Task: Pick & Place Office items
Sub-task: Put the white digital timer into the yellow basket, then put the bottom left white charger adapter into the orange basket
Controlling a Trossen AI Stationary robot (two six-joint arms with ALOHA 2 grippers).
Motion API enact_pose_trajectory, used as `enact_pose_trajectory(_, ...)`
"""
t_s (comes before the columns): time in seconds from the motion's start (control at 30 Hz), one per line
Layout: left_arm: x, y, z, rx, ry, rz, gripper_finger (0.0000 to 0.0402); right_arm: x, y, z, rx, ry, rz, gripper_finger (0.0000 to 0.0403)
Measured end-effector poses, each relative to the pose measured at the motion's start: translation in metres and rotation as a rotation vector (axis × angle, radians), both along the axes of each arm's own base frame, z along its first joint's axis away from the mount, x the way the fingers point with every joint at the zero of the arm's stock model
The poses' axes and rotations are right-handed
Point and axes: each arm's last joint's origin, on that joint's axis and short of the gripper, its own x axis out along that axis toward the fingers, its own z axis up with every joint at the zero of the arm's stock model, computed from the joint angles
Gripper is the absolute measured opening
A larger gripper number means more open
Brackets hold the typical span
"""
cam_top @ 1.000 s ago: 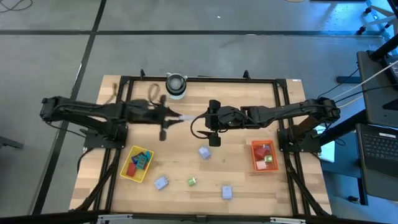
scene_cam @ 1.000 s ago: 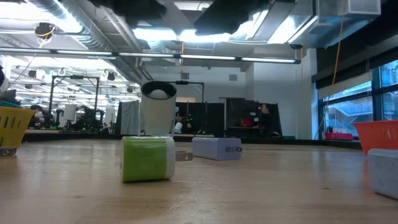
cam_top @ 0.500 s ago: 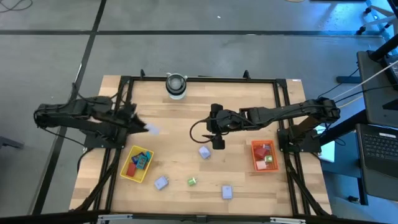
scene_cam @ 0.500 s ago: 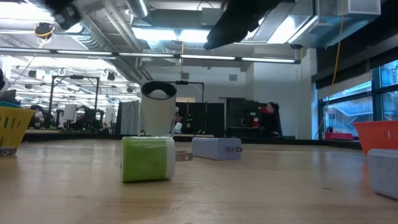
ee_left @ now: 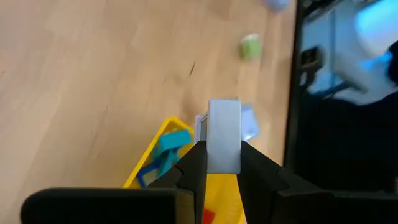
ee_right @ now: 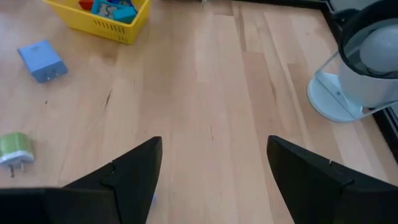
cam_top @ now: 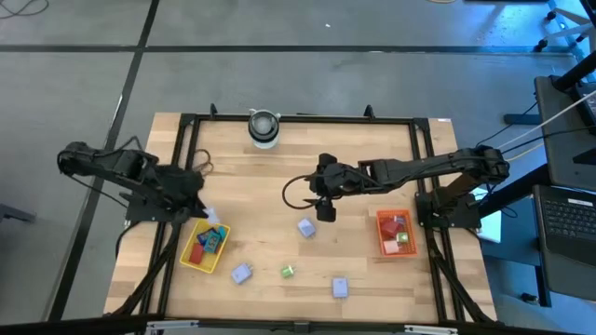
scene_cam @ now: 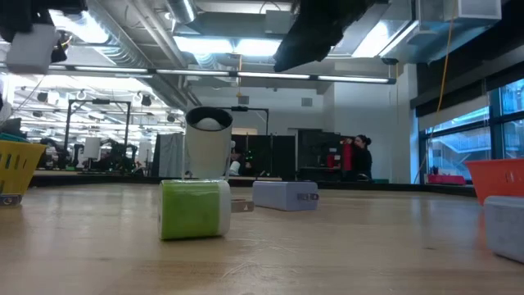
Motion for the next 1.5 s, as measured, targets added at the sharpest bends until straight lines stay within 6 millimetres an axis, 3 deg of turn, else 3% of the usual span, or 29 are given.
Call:
enact_pose_trajectory(0.23,0.018,-0.024,-0.031,0.014,0.195,-0.137,0.0065,-0.004,0.000,-0.004,-0.002,0.054,-0.002,0.0290)
enact_pose_trajectory(0.43,0.025,-0.044,-0.033,-0.034,0.180,-0.237,0.0063,-0.004,0.000,-0.005,-0.004,0.066,-0.002,0.0290)
enact_pose_trajectory(0.97,0.046,-0.078,-0.069,0.102,0.436,-0.237,0.0063,-0.005,0.000,-0.005,0.002,0.071,0.009,0.0290)
enact_pose_trajectory(1.13,0.048,-0.080,-0.079,0.134,0.514,-0.207,0.0078,-0.005,0.000,-0.005,0.006,0.072,0.015,0.0290)
enact_pose_trajectory(1.5,0.048,-0.080,-0.078,0.119,0.513,-0.186,0.0136,-0.005,0.002,-0.005,0.033,0.076,0.055,0.0290)
